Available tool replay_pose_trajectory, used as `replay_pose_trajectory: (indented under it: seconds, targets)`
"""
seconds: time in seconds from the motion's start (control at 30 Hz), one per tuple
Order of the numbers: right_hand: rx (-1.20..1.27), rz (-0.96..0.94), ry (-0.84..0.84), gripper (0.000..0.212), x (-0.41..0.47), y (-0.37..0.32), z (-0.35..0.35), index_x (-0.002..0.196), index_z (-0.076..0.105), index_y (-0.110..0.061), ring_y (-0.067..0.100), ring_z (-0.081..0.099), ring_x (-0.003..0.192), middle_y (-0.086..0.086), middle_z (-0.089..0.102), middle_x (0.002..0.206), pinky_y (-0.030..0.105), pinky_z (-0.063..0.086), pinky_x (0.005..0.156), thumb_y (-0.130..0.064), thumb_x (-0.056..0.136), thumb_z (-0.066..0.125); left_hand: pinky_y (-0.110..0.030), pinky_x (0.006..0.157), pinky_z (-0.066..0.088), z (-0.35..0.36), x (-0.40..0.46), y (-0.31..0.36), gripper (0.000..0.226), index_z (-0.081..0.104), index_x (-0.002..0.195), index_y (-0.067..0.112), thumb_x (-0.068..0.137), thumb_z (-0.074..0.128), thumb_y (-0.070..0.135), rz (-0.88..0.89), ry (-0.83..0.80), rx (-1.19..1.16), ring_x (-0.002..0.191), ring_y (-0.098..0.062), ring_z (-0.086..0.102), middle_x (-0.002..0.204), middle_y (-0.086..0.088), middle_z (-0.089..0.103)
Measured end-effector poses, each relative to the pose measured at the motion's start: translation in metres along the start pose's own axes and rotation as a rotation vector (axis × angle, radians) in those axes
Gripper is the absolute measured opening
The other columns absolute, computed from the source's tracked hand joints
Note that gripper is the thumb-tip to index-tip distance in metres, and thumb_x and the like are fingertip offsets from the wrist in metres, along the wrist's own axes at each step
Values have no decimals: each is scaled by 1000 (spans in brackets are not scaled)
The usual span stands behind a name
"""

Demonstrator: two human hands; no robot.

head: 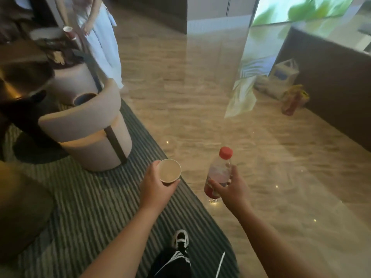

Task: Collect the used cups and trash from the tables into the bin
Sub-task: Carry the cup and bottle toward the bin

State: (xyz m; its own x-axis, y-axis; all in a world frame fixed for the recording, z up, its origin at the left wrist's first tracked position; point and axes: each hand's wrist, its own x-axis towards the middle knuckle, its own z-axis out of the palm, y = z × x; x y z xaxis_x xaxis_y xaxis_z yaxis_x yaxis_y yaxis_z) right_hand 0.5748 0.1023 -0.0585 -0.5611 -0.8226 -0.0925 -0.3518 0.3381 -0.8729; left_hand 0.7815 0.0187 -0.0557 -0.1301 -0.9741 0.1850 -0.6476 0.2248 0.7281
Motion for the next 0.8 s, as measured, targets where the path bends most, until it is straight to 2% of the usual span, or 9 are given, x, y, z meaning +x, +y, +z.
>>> replay_pose_trajectory:
  seconds: [0.07, 0.13, 0.2, 0.27, 0.4, 0.53, 0.63, 0.8]
  targets:
    - [26, -9, -16, 64, 46, 0, -1, 121, 44, -34, -5, 58, 87, -18, 57, 105, 11, 46, 59, -38, 69, 81, -40, 84, 50, 23, 37, 6, 76, 41, 126, 20, 65, 82, 41, -5, -1, 7, 104, -19, 52, 119, -2, 53]
    - [49, -10, -20, 64, 97, -1, 1, 121, 45, -32, 8, 62, 94, -13, 59, 108, 26, 56, 71, -35, 68, 82, -39, 83, 50, 48, 81, 10, 76, 41, 125, 20, 65, 82, 41, 1, 7, -2, 103, -20, 53, 118, -2, 54]
    - [45, -26, -14, 64, 153, -2, 3, 119, 46, -32, 14, 62, 96, -8, 60, 109, 36, 57, 78, -33, 67, 83, -39, 83, 50, 74, 129, 15, 77, 42, 125, 18, 64, 82, 41, 11, 12, -12, 104, -21, 53, 119, -4, 54]
    - [55, -33, -10, 64, 208, -5, 5, 117, 46, -33, 14, 63, 96, -8, 60, 108, 35, 57, 78, -32, 66, 84, -41, 83, 50, 99, 178, 22, 76, 42, 125, 18, 65, 82, 41, 24, 12, -22, 105, -22, 53, 119, -4, 53]
    - [29, -44, -12, 62, 307, -21, 2, 115, 44, -40, 7, 63, 91, -14, 60, 105, 21, 51, 69, -38, 66, 83, -38, 82, 49, 142, 269, 41, 75, 43, 125, 19, 64, 82, 40, 34, 0, -28, 104, -21, 53, 119, -2, 52]
    - [4, -41, -3, 66, 387, -38, -4, 122, 45, -31, 14, 61, 99, -7, 59, 113, 37, 54, 82, -41, 68, 81, -38, 79, 49, 171, 343, 57, 76, 41, 124, 23, 63, 82, 42, 26, -5, -36, 100, -20, 53, 117, 0, 52]
    - [23, -43, -17, 65, 438, -45, -6, 123, 47, -28, 13, 60, 102, -6, 60, 114, 38, 53, 86, -40, 68, 80, -38, 82, 48, 190, 387, 63, 78, 43, 125, 19, 62, 84, 41, 25, 8, -38, 102, -22, 54, 117, -3, 53]
    - [4, -52, -21, 65, 513, -52, -4, 122, 47, -28, 12, 59, 101, -9, 59, 113, 38, 54, 84, -41, 68, 81, -39, 82, 49, 222, 446, 69, 78, 41, 124, 21, 61, 84, 41, -15, 26, -27, 100, -20, 54, 116, -1, 53]
